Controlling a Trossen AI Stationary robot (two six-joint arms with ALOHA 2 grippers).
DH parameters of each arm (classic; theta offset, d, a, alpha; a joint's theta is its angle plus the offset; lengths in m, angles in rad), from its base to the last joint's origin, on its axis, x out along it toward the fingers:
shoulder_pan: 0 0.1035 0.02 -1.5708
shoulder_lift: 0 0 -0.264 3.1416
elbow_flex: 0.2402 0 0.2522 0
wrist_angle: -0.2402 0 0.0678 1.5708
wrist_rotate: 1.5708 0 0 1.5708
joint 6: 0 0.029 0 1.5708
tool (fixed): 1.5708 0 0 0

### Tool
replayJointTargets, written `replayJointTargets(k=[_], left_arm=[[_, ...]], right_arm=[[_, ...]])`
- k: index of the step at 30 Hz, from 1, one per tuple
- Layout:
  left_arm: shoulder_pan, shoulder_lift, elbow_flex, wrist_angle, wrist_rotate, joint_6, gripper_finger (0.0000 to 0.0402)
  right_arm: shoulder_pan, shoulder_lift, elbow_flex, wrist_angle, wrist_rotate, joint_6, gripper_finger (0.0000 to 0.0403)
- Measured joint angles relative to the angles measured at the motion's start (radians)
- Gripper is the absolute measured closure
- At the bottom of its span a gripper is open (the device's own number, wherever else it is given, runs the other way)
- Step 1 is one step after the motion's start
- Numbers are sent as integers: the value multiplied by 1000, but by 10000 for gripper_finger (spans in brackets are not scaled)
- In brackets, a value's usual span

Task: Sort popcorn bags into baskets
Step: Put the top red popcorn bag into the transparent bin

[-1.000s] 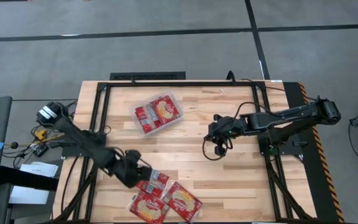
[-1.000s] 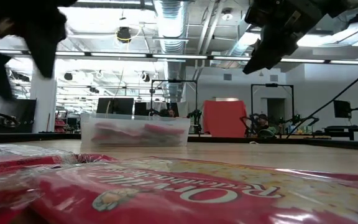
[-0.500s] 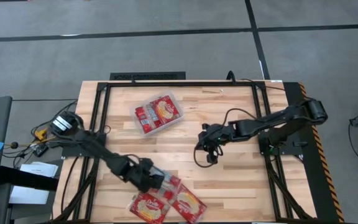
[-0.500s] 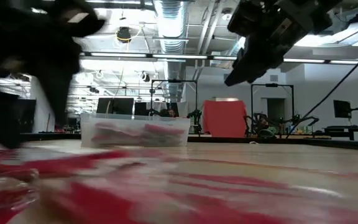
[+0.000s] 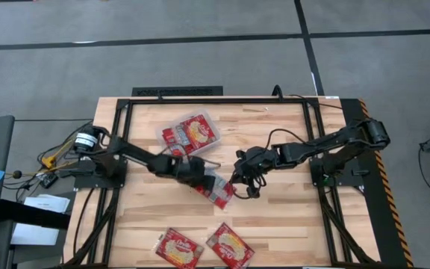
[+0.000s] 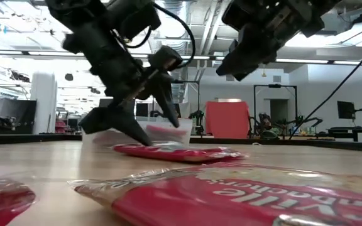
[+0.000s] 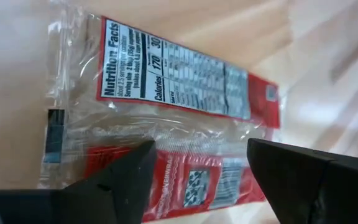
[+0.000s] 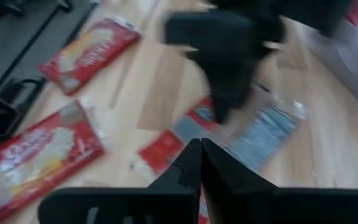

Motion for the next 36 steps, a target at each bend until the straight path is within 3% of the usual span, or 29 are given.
replayJointTargets(k=[3,8,13,17,25,36], left_arm=[[39,-45,-3,22,73,33,159],[21,-157,1,-10,86,24,173],[-49,-238,1,-103,7,-42,181],[-139,-231,0,-154,-65,-152,184],[-246,-147,-28,-101,-212,-385,184],[-250,-33,-39,5,-317,-542,184]], right_arm=[[-2,5,-7,-6,-17,-23,384],[-26,79,-32,104,-106,-38,389],[-65,167,-30,220,-232,-48,382],[-102,239,-28,314,-317,-44,389],[-143,384,-7,330,-260,-49,379],[-136,491,8,344,-232,65,387]])
